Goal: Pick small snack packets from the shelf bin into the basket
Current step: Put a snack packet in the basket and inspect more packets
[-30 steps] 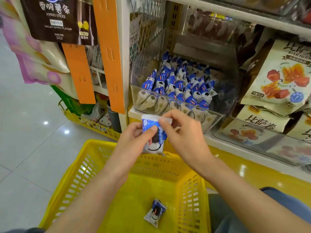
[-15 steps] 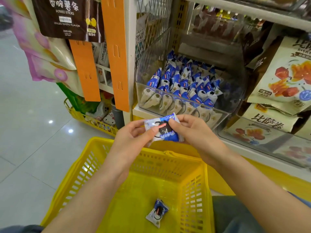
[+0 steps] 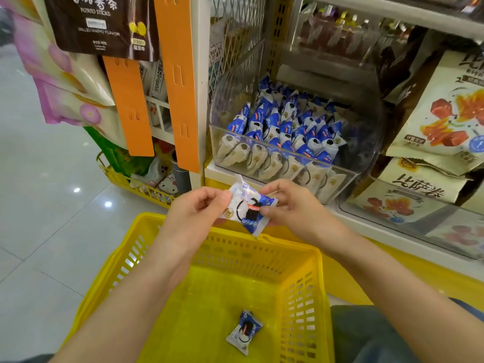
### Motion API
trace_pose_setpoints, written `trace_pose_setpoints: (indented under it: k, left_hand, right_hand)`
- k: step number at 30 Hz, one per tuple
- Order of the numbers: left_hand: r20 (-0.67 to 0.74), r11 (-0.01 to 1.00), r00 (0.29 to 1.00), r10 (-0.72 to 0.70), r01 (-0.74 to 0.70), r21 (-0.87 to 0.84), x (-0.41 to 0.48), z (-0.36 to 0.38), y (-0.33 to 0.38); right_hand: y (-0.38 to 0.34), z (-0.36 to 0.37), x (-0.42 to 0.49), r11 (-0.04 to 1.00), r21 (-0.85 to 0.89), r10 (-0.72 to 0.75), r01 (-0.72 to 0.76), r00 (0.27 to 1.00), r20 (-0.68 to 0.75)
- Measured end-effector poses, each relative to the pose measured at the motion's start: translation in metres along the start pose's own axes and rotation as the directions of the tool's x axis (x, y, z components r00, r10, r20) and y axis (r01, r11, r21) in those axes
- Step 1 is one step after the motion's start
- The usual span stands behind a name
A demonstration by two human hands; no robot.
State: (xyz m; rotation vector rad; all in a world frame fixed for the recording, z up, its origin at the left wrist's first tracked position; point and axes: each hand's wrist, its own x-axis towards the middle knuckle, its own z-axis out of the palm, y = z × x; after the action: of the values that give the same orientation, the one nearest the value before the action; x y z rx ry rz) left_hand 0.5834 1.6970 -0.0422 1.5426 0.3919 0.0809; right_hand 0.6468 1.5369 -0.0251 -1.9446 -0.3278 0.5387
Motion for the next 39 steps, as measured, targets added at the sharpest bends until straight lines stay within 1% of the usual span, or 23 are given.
trace_pose_setpoints:
  k: [2, 5, 6, 8, 10, 12, 14, 17, 19, 20, 22, 24, 26, 27, 28, 30, 31, 33, 34, 35, 36, 37, 39]
  left_hand:
    - [-0.072, 0.999, 0.996, 0.052, -0.051, 0.008, 0.000, 0.002, 0.001]
    - [-0.142, 0.947, 0.955, 0.260, -0.223, 0.231, -0.002, 0.003, 0.004]
    - [-0.131, 0.914, 0.938, 0.320, -0.269, 0.304, -0.003, 0.003, 0.005]
    - [-0.082, 0.863, 0.916, 0.393, -0.337, 0.377, -0.006, 0.006, 0.004]
    - [-0.022, 0.828, 0.906, 0.423, -0.377, 0.416, -0.009, 0.009, 0.002]
    - [0.004, 0.820, 0.907, 0.420, -0.381, 0.426, -0.009, 0.012, 0.001]
    - [-0.012, 0.861, 0.924, 0.381, -0.350, 0.369, -0.006, 0.014, 0.001]
    - [-0.019, 0.946, 0.963, 0.269, -0.260, 0.194, -0.003, 0.015, 0.001]
    - [-0.002, 0.966, 0.977, 0.214, -0.211, 0.150, -0.002, 0.016, 0.000]
    - [0.003, 0.971, 0.981, 0.193, -0.191, 0.144, -0.002, 0.016, -0.001]
    - [0.006, 0.980, 0.988, 0.155, -0.154, 0.123, -0.001, 0.015, -0.003]
    - [0.013, 0.984, 0.991, 0.136, -0.136, 0.117, 0.001, 0.015, -0.005]
    - [0.019, 0.981, 0.990, 0.137, -0.138, 0.134, 0.002, 0.015, -0.006]
    - [0.007, 0.979, 0.990, 0.143, -0.142, 0.143, 0.002, 0.016, -0.007]
    - [-0.022, 0.978, 0.989, 0.146, -0.141, 0.153, 0.004, 0.016, -0.008]
    - [-0.084, 0.978, 0.991, 0.105, -0.087, 0.192, 0.007, 0.015, -0.010]
    - [-0.079, 0.982, 0.996, 0.033, -0.017, 0.187, 0.008, 0.015, -0.009]
    - [0.034, 0.982, 0.983, -0.181, 0.179, 0.053, 0.008, 0.017, -0.004]
    - [0.120, 0.963, 0.958, -0.260, 0.267, -0.047, 0.006, 0.018, -0.001]
    - [0.186, 0.939, 0.939, -0.291, 0.317, -0.132, 0.005, 0.018, 0.002]
    - [0.217, 0.923, 0.933, -0.286, 0.329, -0.199, 0.004, 0.018, 0.004]
    - [0.224, 0.911, 0.938, -0.264, 0.319, -0.263, 0.003, 0.017, 0.005]
    - [0.178, 0.897, 0.962, -0.206, 0.259, -0.357, 0.002, 0.014, 0.007]
  right_hand:
    - [-0.001, 0.000, -0.001, 0.999, -0.032, 0.000, 0.001, 0.999, 0.039]
    - [0.001, 0.000, -0.006, 0.966, -0.253, -0.051, 0.055, 0.998, 0.024]
    - [0.002, 0.001, -0.007, 0.960, -0.266, -0.095, 0.092, 0.996, 0.004]
    - [-0.001, 0.005, -0.008, 0.964, -0.198, -0.185, 0.177, 0.983, -0.020]
    - [-0.003, 0.008, -0.009, 0.958, -0.154, -0.248, 0.240, 0.968, -0.033]
    - [-0.005, 0.009, -0.010, 0.949, -0.155, -0.286, 0.275, 0.957, -0.051]
    - [-0.004, 0.008, -0.009, 0.951, -0.136, -0.292, 0.279, 0.952, -0.090]
    - [-0.005, 0.007, -0.007, 0.965, -0.078, -0.258, 0.250, 0.959, -0.114]
    - [-0.004, 0.008, -0.007, 0.962, -0.097, -0.266, 0.256, 0.957, -0.114]
    - [-0.004, 0.009, -0.008, 0.950, -0.144, -0.295, 0.277, 0.948, -0.122]
    - [-0.003, 0.010, -0.011, 0.874, -0.342, -0.411, 0.346, 0.901, -0.137]
    - [-0.003, 0.012, -0.015, 0.730, -0.542, -0.546, 0.416, 0.832, -0.097]
    - [-0.002, 0.012, -0.017, 0.609, -0.660, -0.628, 0.440, 0.776, -0.061]
    - [-0.001, 0.012, -0.017, 0.586, -0.686, -0.646, 0.432, 0.760, -0.073]
    - [-0.002, 0.012, -0.018, 0.598, -0.686, -0.648, 0.415, 0.754, -0.108]
    - [-0.003, 0.011, -0.017, 0.692, -0.606, -0.620, 0.392, 0.752, -0.222]
    - [-0.004, 0.009, -0.016, 0.738, -0.549, -0.601, 0.391, 0.751, -0.274]
    - [-0.005, 0.007, -0.015, 0.787, -0.459, -0.577, 0.412, 0.754, -0.313]
    - [-0.006, 0.007, -0.015, 0.788, -0.434, -0.581, 0.435, 0.759, -0.293]
    - [-0.006, 0.008, -0.016, 0.774, -0.428, -0.598, 0.466, 0.762, -0.251]
    - [-0.006, 0.009, -0.017, 0.747, -0.440, -0.621, 0.498, 0.759, -0.195]
    - [-0.006, 0.010, -0.019, 0.713, -0.464, -0.643, 0.526, 0.754, -0.134]
    - [-0.005, 0.012, -0.021, 0.654, -0.506, -0.660, 0.562, 0.751, -0.021]
